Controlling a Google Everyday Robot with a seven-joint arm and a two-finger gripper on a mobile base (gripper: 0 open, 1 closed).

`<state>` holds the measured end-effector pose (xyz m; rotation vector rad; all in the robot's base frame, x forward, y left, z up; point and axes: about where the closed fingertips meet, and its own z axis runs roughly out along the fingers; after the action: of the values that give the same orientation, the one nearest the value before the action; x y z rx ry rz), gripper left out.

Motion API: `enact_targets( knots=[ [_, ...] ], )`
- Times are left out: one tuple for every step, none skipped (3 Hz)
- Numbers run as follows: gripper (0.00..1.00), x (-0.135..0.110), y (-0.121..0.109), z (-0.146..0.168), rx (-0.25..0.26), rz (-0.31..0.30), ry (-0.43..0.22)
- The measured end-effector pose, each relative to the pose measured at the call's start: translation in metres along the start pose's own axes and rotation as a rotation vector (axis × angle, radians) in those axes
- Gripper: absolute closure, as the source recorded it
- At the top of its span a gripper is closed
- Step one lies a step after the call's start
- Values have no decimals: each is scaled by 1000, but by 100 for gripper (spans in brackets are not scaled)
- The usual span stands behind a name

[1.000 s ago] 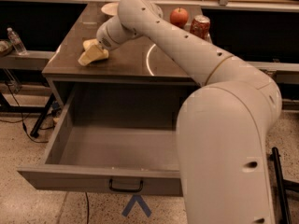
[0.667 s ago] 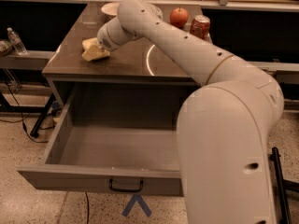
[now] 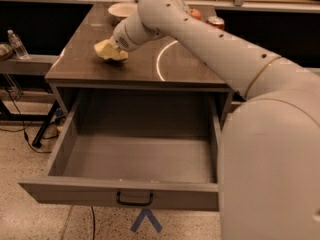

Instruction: Place sponge into top drawer

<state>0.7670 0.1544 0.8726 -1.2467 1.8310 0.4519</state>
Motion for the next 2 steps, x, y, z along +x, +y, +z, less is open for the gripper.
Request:
enact_targets(
  knots=[
    [100,7,19,-72,22,16,5],
    [100,26,36,-118,33,33,33]
  ],
)
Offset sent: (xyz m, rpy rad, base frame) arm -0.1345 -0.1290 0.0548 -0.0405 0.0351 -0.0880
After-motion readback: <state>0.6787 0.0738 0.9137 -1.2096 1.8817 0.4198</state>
